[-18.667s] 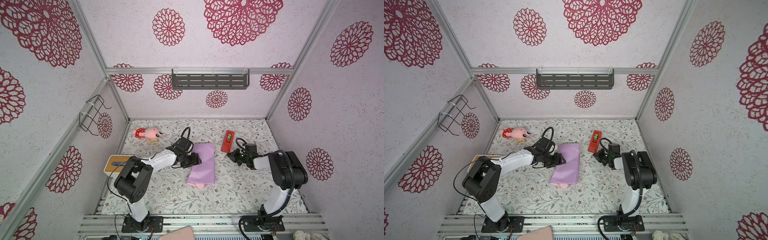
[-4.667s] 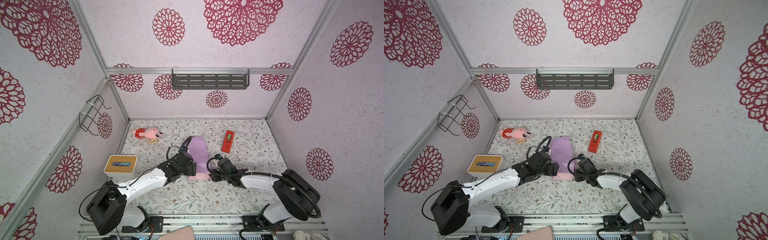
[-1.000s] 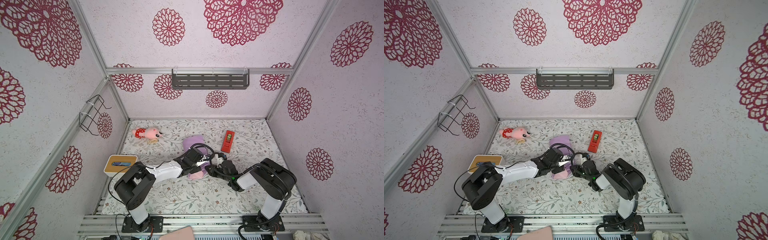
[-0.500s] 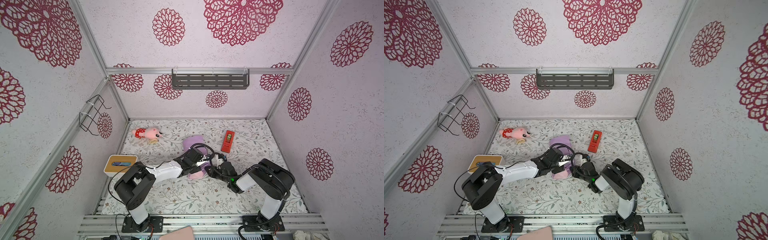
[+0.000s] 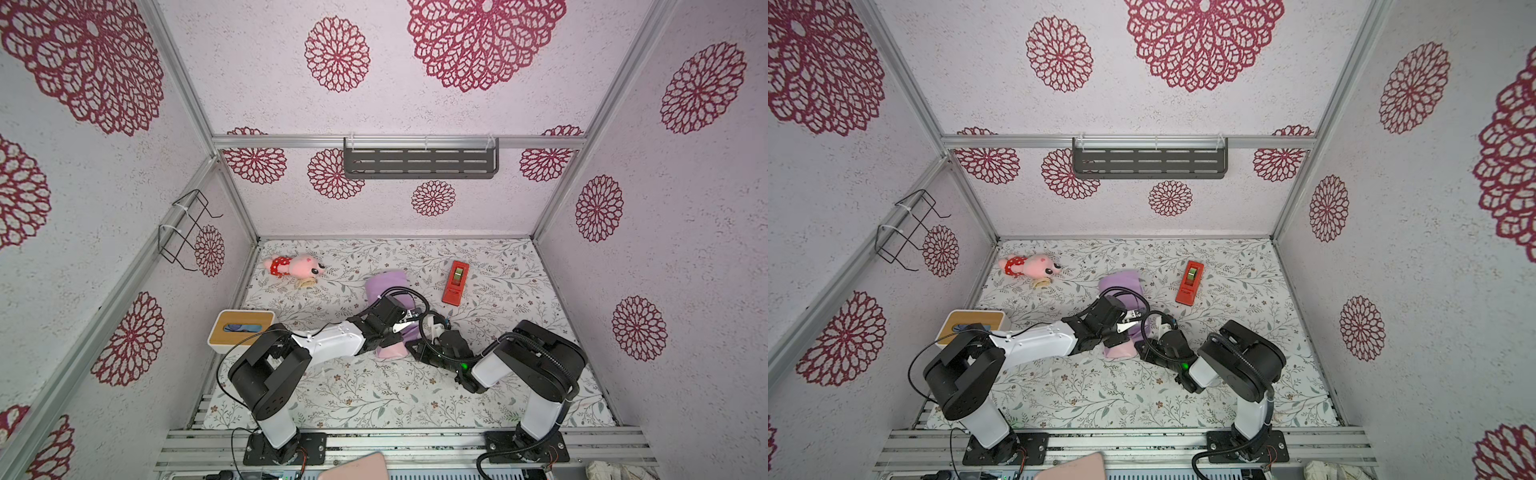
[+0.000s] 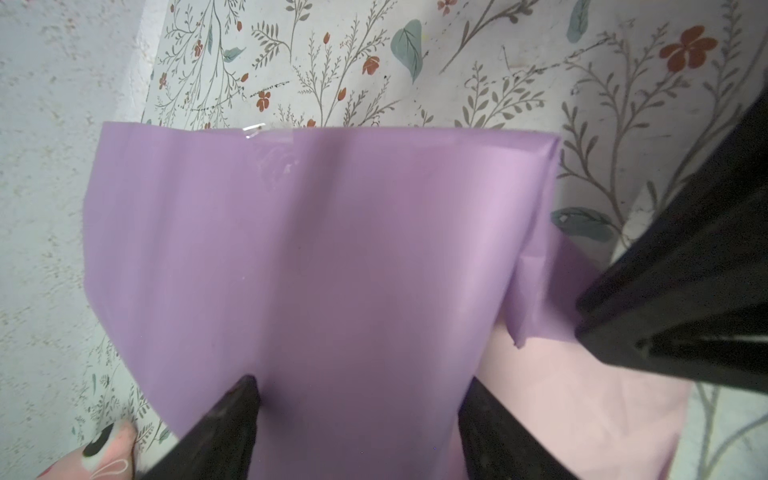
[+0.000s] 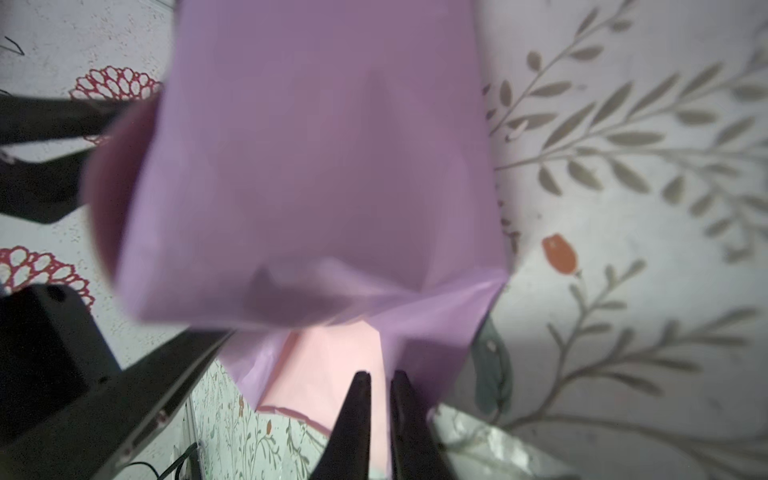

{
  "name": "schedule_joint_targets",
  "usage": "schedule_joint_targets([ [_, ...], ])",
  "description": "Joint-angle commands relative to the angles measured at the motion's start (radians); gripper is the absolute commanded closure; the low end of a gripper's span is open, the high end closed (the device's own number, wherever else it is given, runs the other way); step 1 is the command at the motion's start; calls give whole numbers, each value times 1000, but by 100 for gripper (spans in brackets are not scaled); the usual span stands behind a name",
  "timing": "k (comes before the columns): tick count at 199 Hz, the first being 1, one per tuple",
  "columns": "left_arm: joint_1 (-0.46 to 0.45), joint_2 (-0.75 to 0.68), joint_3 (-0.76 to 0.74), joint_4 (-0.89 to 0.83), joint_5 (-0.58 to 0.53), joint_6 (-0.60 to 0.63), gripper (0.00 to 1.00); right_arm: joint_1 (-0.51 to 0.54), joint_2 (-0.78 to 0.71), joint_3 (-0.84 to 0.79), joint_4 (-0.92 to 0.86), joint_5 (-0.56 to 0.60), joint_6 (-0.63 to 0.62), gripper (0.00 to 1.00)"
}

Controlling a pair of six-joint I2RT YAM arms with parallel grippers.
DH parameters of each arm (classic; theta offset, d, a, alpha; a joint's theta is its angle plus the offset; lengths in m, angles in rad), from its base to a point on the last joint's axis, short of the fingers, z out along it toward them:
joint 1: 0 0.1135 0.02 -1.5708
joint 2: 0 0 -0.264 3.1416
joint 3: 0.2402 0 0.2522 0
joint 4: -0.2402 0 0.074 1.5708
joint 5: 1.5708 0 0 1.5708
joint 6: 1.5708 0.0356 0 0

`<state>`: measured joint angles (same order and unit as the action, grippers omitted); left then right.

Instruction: Wrap the gift box in paper

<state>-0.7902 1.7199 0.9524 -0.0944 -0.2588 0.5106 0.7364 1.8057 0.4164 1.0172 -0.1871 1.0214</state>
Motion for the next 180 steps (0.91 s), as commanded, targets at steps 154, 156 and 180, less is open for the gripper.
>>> schedule_joint_targets([
  [154, -5, -17, 27, -71, 46, -104, 20, 61, 88, -103, 167, -3, 140, 88],
  [156, -4, -18, 29, -70, 49, -107, 20, 59, 87, -103, 168, -4, 140, 87],
  [180, -4, -47, 49, -81, 75, -148, 19, 39, 47, -83, 118, -20, 110, 87],
])
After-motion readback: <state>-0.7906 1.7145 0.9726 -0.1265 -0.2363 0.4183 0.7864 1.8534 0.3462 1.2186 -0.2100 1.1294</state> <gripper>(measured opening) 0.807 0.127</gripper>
